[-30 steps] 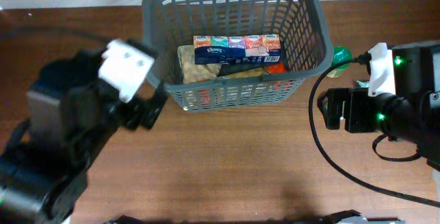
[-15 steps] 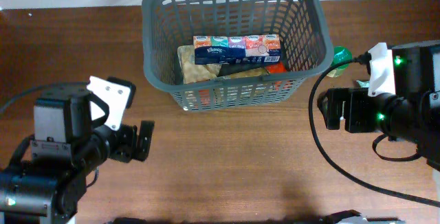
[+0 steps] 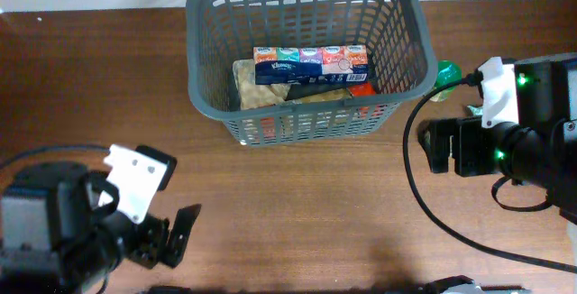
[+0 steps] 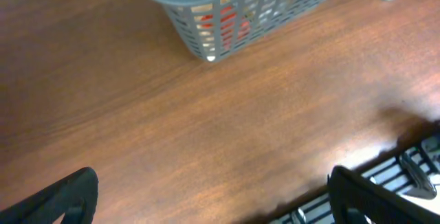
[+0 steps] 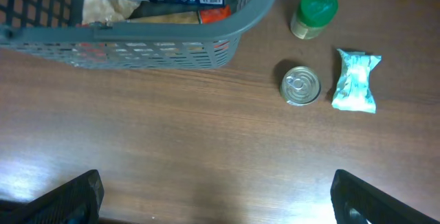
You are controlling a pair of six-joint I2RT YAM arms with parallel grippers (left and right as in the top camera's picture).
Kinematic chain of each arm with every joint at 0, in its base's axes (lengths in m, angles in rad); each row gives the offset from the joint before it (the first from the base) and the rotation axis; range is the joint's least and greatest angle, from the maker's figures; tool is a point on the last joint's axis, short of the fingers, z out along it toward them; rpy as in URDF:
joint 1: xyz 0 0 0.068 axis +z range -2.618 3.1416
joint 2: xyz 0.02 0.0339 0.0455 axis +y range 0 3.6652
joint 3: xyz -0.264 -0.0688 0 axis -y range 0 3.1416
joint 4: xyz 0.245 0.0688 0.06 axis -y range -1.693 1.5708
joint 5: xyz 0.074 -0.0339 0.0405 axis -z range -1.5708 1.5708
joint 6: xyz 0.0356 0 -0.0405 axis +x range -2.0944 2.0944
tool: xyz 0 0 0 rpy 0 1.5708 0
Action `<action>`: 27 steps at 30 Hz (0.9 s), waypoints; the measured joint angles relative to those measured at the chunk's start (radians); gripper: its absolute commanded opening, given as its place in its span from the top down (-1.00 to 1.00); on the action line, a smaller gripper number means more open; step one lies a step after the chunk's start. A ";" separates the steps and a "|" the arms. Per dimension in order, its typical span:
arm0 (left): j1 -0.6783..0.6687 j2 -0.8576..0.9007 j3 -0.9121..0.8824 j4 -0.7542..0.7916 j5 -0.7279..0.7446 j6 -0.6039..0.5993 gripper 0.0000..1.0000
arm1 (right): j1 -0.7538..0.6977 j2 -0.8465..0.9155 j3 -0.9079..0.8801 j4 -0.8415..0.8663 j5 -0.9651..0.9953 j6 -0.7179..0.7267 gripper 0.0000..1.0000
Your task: Pack container
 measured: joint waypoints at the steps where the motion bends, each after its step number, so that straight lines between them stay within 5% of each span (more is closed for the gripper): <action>1: 0.000 0.000 0.030 -0.026 -0.011 0.003 -0.98 | 0.000 0.000 0.000 0.000 0.000 -0.005 -0.98; 27: 0.000 -0.067 0.132 -0.042 -0.056 0.014 -0.98 | 0.000 0.023 0.000 0.018 -0.030 -0.024 -0.98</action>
